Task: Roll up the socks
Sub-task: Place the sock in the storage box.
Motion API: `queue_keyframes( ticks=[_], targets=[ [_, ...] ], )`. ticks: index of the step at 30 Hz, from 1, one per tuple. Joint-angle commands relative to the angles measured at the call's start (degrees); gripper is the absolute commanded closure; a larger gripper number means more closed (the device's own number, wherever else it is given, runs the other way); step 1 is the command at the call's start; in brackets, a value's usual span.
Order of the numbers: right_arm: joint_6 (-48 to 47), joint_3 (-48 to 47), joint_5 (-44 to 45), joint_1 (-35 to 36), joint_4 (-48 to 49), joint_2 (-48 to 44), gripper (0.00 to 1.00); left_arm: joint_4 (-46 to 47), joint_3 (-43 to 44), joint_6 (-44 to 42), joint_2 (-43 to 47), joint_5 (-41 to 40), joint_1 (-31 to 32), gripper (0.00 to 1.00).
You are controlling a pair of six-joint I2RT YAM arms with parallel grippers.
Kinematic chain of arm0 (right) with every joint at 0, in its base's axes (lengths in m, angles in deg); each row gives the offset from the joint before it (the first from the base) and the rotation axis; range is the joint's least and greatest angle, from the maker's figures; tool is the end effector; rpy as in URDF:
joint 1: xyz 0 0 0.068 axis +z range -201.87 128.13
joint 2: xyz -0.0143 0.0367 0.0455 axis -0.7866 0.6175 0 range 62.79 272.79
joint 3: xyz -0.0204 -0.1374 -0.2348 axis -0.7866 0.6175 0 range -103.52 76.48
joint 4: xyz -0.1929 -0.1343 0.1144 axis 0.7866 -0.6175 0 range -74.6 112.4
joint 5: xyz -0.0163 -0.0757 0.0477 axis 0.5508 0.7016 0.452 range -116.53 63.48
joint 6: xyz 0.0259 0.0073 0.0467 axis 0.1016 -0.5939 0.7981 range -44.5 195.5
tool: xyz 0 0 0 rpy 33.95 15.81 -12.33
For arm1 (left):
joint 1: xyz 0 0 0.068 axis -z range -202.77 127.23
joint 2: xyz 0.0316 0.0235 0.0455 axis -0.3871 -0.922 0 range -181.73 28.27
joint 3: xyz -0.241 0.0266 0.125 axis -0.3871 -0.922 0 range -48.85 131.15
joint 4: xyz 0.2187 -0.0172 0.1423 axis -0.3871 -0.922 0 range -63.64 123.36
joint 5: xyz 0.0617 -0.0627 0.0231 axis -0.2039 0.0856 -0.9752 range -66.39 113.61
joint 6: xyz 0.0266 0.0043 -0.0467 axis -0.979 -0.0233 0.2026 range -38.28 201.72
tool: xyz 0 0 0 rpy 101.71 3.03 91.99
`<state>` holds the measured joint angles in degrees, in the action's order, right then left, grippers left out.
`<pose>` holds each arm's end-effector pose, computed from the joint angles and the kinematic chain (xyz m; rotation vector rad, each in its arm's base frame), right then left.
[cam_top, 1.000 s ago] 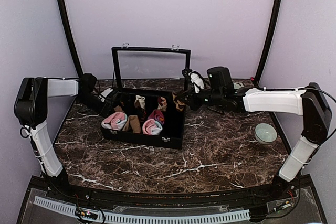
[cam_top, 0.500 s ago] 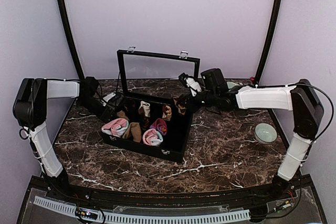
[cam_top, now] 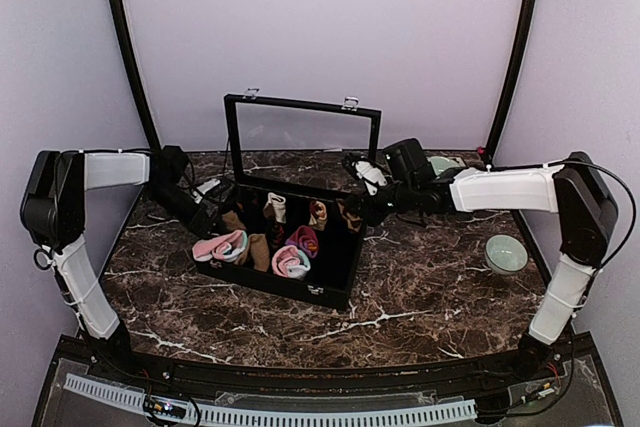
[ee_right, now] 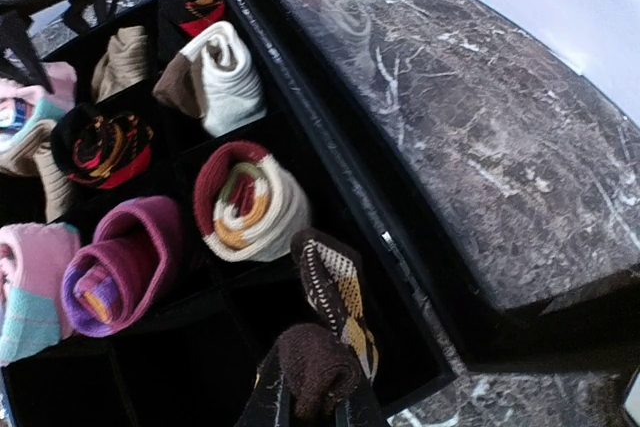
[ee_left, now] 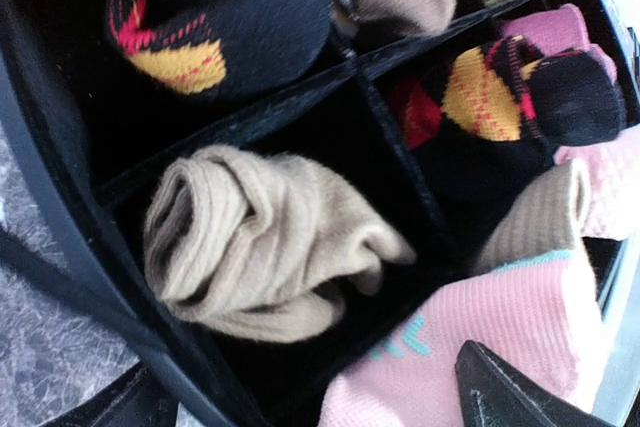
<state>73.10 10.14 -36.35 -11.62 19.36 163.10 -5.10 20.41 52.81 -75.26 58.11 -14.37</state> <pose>0.2945 0.2573 0.2205 -0.9121 2.0703 0.5492 0.3420 -0.0709 0.1830 0.9657 2.4696 -0.7379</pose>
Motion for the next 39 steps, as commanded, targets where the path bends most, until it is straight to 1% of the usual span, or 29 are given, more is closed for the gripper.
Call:
queue_keyframes(
  ticks=[1, 6, 9, 17, 22, 27, 31, 32, 33, 34, 35, 39],
  targets=[
    [-2.87, -4.83, 4.03, 0.26, -1.19, 2.51, 1.0, -4.53, 2.05, -0.37, 4.18, 1.24, -0.69, 0.01],
    [-5.63, -8.69, 5.26, 0.18, -3.59, 4.86, 1.0, -5.55, 4.34, -0.34, 5.52, 0.8, -2.16, 0.01],
    [-6.17, -9.41, 5.27, 0.18, -4.49, 6.41, 1.0, -6.04, 5.28, -0.51, 6.2, 0.52, -2.92, 0.01],
    [-6.45, -5.62, 4.0, 0.57, -3.86, 8.47, 1.0, -4.55, 5.22, 0.17, 7.91, -1.43, -3.61, 0.01],
    [-8.41, -6.37, 8.34, 1.84, -6.23, 10.96, 1.0, -1.38, 4.39, 1.93, 9.56, -4.57, -3.56, 0.01],
    [-9.89, -10.87, 10.46, 2.93, -8.84, 14.48, 1.0, 0.83, 2.67, 1.42, 9.58, -6.86, -2.7, 0.01],
    [-9.78, -12.08, 14.33, 3.83, -10.11, 14.8, 0.85, 2.9, 0.34, -0.02, 9.67, -11.13, -2.13, 0.01],
    [-9.61, -11.87, 14.95, 3.87, -10.13, 14.25, 0.8, 3.28, 0.01, -0.2, 9.91, -11.65, -2.16, 0.01],
    [-9.39, -11.55, 15.54, 3.87, -9.83, 13.54, 0.47, 3.52, -0.07, -0.2, 10.29, -12.09, -2.12, 0.01],
    [-9.15, -10.96, 16.29, 3.87, -9.38, 12.68, 0.07, 3.68, -0.04, 0.08, 10.62, -12.12, -2.08, 0.01],
    [-9.11, -10.37, 16.71, 3.87, -8.77, 11.78, 0.01, 3.62, 0.11, 0.24, 10.84, -12.14, -2.03, 0.01],
    [-8.49, -8.81, 17.61, 3.87, -7.78, 7.77, 0.01, 2.88, 0.72, 0.7, 11.1, -12.05, -1.81, 0.01]
  ],
)
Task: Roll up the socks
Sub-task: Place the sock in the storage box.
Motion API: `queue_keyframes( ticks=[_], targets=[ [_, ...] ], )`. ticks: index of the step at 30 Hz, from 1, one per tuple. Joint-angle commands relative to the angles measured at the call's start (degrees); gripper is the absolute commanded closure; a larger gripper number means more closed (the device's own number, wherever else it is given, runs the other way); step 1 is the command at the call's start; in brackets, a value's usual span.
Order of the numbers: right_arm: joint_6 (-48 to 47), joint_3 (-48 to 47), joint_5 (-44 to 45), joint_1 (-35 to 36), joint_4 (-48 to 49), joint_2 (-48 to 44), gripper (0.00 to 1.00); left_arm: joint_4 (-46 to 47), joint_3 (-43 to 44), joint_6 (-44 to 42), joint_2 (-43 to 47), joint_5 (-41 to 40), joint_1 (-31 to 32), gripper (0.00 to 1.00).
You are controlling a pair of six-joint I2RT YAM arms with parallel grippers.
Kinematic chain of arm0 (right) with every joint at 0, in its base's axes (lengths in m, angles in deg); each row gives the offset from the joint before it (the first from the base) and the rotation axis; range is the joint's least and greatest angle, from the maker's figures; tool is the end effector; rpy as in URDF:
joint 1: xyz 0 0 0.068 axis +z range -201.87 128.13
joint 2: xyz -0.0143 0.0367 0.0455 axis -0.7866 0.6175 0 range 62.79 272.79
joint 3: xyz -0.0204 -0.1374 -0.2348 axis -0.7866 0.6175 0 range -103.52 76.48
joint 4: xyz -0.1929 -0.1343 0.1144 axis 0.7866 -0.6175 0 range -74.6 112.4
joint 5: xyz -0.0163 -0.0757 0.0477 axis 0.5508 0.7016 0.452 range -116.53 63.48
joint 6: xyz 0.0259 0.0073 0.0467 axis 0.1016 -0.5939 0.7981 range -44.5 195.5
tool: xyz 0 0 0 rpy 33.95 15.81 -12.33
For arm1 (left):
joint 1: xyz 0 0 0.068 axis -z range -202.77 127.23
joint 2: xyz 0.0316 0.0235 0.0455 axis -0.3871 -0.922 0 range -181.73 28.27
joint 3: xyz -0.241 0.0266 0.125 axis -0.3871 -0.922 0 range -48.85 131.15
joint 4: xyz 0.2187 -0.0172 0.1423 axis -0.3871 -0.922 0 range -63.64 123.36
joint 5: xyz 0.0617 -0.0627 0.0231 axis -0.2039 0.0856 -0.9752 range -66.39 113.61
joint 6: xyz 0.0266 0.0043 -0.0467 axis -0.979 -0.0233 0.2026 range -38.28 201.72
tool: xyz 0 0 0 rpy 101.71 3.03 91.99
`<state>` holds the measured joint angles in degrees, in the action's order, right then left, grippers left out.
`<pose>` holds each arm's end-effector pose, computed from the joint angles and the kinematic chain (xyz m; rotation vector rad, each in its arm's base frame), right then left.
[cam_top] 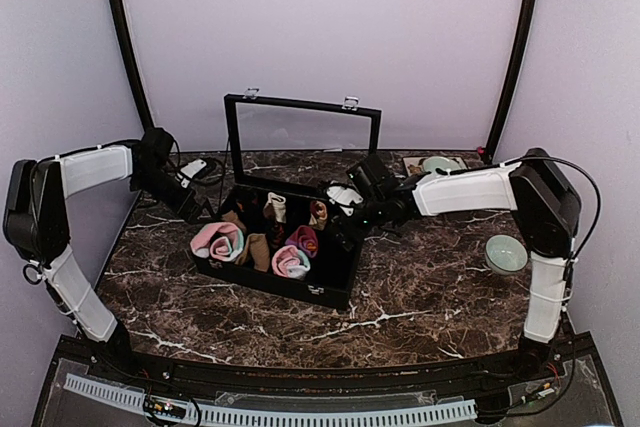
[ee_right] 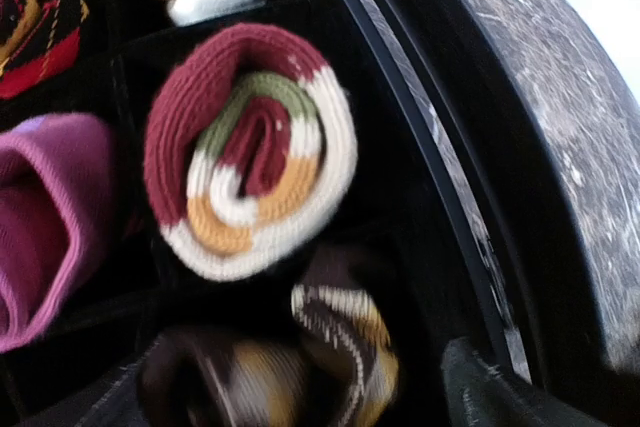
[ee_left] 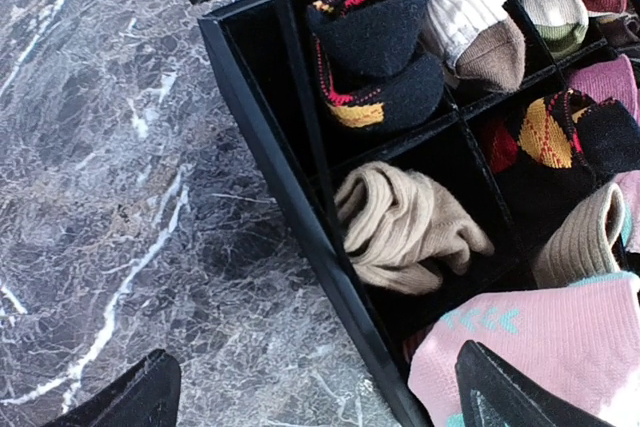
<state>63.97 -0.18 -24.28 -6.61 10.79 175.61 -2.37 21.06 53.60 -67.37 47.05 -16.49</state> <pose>0.3031 0.3039 0.1796 -1.1327 2.1339 0.2254 0.3401 -0.0517 0.2301 0.8832 2.3977 -0.3970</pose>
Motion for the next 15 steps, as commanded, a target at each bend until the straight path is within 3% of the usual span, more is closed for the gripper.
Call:
queue_keyframes(
  ticks=[1, 7, 15],
  targets=[
    [1.04, 1.9, 5.69, -1.11, 1.22, -5.8, 0.01, 0.13, 0.17, 0.47, 3.31, -1.23, 0.32, 0.01],
    [3.6, 5.42, 6.06, -1.13, 4.65, -12.21, 0.01, 5.13, -0.4, 4.05, 6.81, -8.89, -0.15, 0.01],
    [7.16, 7.7, 7.44, -1.14, 5.11, -16.72, 0.01, 5.63, 1.9, 4.23, 8.9, -9.92, -5.55, 0.01]
  ],
)
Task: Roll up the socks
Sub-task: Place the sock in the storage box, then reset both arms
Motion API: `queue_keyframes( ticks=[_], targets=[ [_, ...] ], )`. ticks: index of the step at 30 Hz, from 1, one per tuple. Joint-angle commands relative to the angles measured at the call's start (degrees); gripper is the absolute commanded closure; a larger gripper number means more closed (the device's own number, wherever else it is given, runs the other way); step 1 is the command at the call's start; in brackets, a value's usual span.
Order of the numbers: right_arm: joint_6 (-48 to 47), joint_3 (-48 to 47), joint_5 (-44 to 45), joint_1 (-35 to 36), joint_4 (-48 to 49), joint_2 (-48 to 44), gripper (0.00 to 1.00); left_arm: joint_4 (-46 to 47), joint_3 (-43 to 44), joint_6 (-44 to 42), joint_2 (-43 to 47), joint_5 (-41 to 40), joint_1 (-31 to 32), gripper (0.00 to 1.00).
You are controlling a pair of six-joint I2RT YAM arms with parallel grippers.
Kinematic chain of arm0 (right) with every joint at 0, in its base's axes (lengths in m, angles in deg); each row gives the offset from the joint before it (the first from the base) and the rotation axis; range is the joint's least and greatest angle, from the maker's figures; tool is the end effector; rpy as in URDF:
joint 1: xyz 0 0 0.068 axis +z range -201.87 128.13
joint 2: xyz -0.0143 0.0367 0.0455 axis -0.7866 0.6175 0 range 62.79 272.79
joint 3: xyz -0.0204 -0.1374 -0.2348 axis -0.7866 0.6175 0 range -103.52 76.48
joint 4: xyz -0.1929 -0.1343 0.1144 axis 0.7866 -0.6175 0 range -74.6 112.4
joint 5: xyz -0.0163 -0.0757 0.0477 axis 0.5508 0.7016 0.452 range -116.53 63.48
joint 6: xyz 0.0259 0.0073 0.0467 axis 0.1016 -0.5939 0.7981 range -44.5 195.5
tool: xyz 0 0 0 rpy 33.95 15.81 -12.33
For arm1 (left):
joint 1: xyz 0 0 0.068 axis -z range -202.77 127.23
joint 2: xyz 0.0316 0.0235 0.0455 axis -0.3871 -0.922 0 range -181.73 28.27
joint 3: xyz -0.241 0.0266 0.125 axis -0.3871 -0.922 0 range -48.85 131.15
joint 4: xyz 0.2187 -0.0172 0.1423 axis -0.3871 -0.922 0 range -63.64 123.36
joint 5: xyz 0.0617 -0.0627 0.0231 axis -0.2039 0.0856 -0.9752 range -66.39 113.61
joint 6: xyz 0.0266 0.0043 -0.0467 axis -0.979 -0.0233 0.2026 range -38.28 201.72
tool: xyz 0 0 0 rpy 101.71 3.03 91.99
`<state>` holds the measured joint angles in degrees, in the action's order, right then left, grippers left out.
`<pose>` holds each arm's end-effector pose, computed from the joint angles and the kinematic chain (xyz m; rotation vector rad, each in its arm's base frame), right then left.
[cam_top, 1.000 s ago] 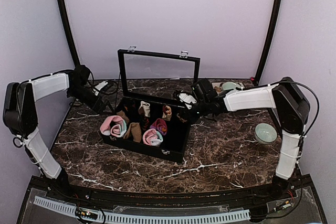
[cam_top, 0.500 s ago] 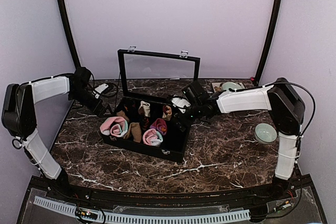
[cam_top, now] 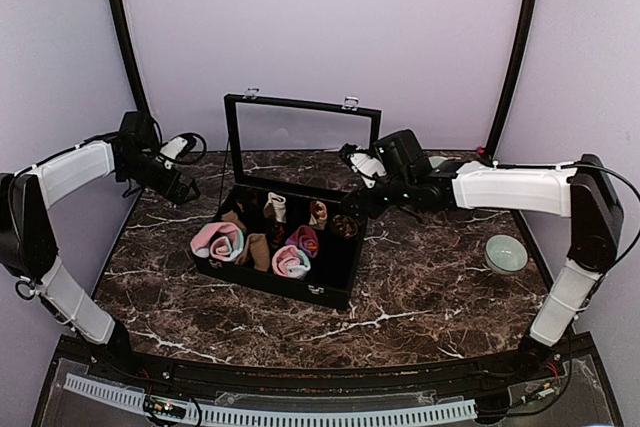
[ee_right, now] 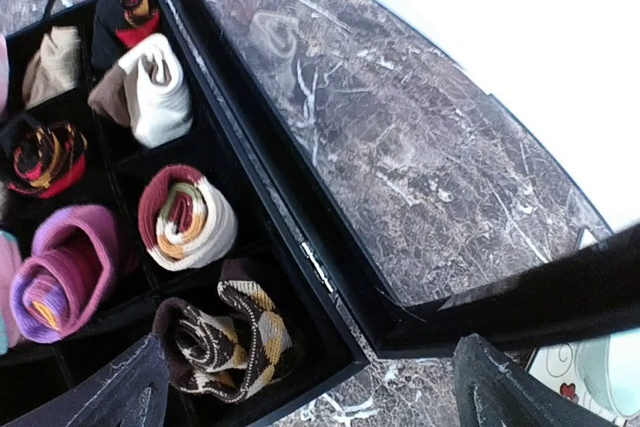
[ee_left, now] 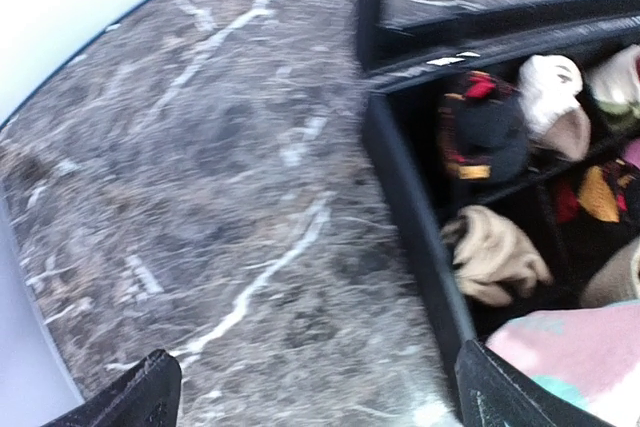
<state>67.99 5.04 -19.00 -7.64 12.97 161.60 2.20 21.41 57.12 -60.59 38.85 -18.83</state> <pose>0.2849 0.2708 0.2496 -0.9001 2.0234 0.2110 0.3347 -0.0325 0.2734 0.7062 2.2985 -0.1585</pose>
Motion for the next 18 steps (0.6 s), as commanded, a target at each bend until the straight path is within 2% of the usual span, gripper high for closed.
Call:
queue_keyframes(
  ticks=[1, 5, 9, 13, 16, 18],
  targets=[
    [3.98, 3.31, 2.72, -0.19, 3.95, -3.6, 0.01, 1.37, 1.58, 0.67, 2.24, -2.38, -4.12, 0.01],
    [8.0, 10.27, 9.5, -1.08, 10.35, -8.71, 0.01, 8.15, -2.16, 3.9, 3.84, -13.43, -5.73, 0.01],
    [13.85, 20.83, 15.83, -5.23, 19.65, -17.31, 0.01, 17.05, -10.17, 6.53, 7.71, -7.05, -9.52, 0.01],
    [19.36, 30.46, 18.82, -11.39, 24.59, -25.04, 0.01, 28.69, -18.91, 8.06, 10.19, 0.13, -10.22, 0.01],
    [16.87, 37.51, 27.93, -13.28, 28.33, -30.11, 0.0, 43.46, -30.37, 10.39, 11.87, 7.37, -10.44, 0.01],
    [15.12, 42.05, 30.54, -15.68, 29.71, -32.58, 0.0, 55.25, -36.76, 11.53, 11.49, 9.76, -10.45, 0.01]
  ],
)
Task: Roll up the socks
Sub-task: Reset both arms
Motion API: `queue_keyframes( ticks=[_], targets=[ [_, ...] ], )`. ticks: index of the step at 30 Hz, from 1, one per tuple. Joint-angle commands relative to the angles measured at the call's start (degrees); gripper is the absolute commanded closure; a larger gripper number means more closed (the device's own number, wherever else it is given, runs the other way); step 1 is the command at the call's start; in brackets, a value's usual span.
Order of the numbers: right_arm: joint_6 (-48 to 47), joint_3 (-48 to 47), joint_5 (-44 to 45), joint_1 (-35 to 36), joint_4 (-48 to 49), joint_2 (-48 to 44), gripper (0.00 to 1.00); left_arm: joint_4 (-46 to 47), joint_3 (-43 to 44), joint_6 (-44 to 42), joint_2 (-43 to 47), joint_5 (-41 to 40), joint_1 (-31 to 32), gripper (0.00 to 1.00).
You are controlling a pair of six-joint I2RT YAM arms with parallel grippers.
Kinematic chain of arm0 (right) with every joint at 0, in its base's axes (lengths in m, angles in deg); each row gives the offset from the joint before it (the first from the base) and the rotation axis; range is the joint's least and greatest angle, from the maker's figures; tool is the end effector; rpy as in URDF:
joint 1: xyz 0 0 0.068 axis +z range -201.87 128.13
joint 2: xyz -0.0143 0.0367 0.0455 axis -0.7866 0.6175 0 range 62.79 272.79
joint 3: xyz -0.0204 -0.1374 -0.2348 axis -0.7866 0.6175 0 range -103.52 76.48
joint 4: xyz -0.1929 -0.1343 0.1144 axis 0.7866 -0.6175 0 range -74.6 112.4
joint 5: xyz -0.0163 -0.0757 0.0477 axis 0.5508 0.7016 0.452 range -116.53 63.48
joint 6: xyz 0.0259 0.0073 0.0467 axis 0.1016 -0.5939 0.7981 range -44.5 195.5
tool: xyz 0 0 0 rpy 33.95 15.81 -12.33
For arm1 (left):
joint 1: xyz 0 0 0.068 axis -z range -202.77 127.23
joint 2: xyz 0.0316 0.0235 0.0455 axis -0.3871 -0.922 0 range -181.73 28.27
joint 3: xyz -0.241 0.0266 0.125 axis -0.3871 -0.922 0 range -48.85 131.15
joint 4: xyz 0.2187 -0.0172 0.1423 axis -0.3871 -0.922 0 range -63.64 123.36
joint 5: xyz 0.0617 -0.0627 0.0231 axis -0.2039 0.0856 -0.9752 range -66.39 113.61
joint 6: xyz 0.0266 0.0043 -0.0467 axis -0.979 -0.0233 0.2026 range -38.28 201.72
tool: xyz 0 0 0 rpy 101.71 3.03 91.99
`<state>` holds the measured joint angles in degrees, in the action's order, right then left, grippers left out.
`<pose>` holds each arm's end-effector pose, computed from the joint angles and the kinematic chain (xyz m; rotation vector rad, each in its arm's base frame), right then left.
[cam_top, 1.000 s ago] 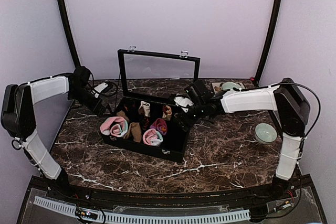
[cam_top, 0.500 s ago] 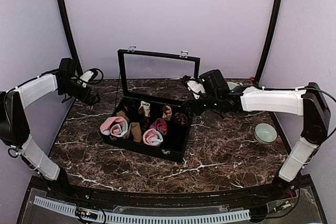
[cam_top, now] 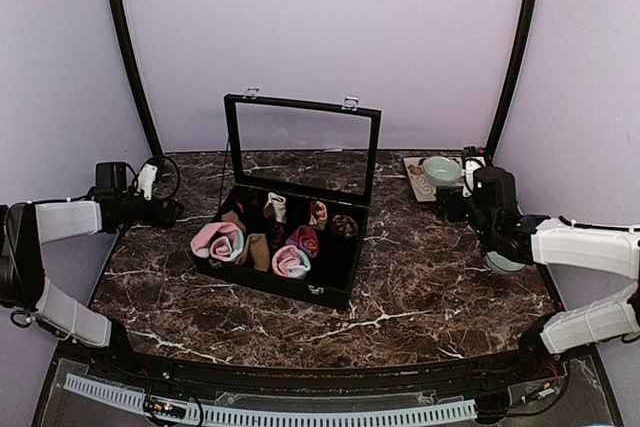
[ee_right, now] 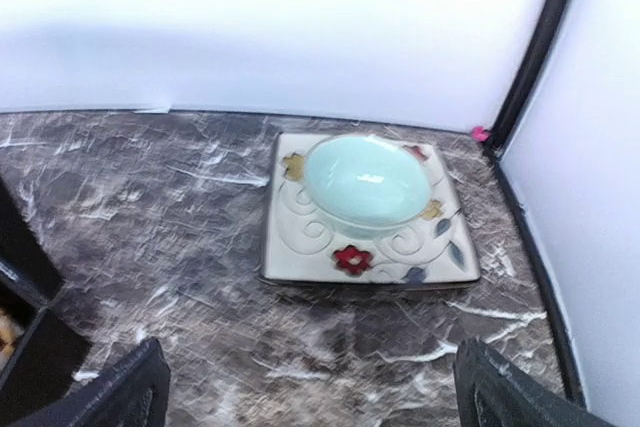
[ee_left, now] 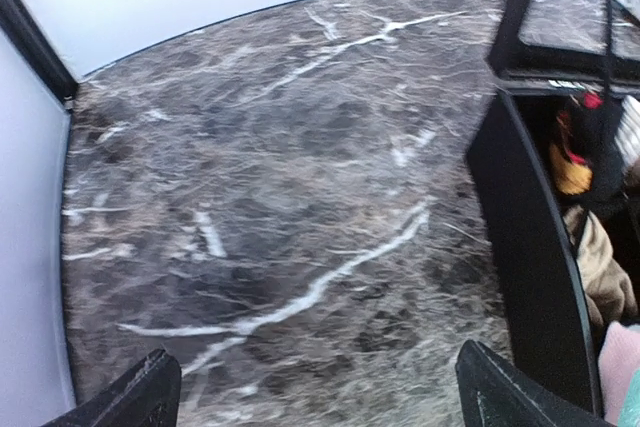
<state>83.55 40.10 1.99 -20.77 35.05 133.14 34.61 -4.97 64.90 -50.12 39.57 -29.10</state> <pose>0.2365 0.1228 0.2367 -0.0553 1.8951 -0.0197 0.2926 0.0226 0.2233 0.3538 2.0971 -0.0617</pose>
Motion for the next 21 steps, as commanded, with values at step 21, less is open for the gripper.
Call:
queue_keyframes(
  ticks=[21],
  targets=[
    [-8.06, 32.71, -6.25, -26.43, 56.94, -1.09, 0.01, 55.26, -26.26, 11.18, -1.9, 8.46, -0.02, 0.01]
  ],
)
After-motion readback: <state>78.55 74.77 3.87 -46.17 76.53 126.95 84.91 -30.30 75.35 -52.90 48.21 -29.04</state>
